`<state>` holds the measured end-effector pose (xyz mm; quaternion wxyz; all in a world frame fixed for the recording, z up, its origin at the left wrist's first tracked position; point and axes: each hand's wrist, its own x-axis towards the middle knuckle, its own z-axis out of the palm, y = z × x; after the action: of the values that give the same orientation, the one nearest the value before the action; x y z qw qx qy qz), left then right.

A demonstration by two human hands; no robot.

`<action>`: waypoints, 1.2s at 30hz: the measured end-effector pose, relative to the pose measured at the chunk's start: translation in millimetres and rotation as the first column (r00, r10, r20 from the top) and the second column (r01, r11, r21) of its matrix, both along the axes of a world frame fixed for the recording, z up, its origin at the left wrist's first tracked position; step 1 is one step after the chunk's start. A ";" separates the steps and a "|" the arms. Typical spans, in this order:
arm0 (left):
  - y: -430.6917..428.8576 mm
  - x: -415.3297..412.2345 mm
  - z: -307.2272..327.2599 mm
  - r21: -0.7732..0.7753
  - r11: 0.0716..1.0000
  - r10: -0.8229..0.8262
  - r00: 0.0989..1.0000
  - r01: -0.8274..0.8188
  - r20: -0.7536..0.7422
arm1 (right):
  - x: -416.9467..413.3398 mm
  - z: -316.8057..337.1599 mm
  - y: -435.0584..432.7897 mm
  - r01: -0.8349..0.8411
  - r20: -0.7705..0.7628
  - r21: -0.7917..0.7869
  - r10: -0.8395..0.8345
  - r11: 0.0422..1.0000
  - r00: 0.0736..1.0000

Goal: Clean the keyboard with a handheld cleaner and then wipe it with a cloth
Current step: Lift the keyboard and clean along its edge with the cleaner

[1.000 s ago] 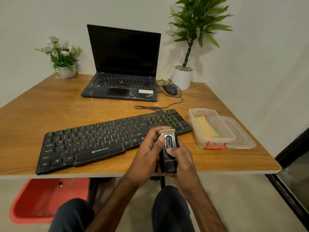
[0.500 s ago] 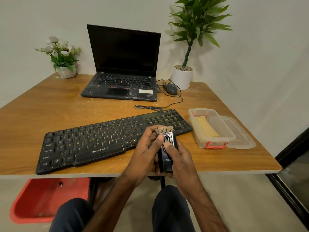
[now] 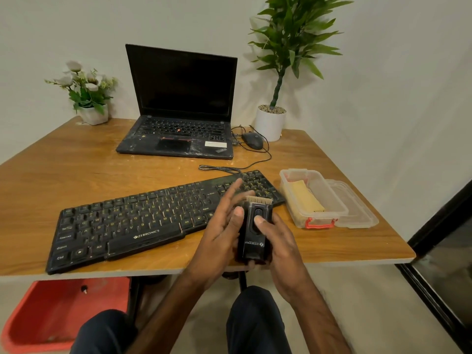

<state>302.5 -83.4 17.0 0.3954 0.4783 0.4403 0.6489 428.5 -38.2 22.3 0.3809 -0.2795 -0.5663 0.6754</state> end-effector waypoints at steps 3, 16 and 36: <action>5.0 -0.3 -4.3 -0.026 0.999 0.035 0.997 -0.036 -0.065 | 8.5 4.0 5.5 0.080 0.003 0.029 -0.081 0.996 0.997; 34.6 33.6 9.8 -0.038 0.998 0.028 0.916 -0.047 -0.399 | 84.1 78.8 99.0 0.267 0.203 0.218 -0.312 0.939 0.928; 39.7 23.9 -20.7 -0.099 0.955 0.213 0.880 -0.279 -0.424 | 27.4 29.3 42.4 -0.081 0.629 0.608 -0.417 0.790 0.656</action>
<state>326.4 -43.7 -3.7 0.2453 0.5107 0.6200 0.5427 455.9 4.2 51.7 0.2505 -0.4490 -0.8194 0.2533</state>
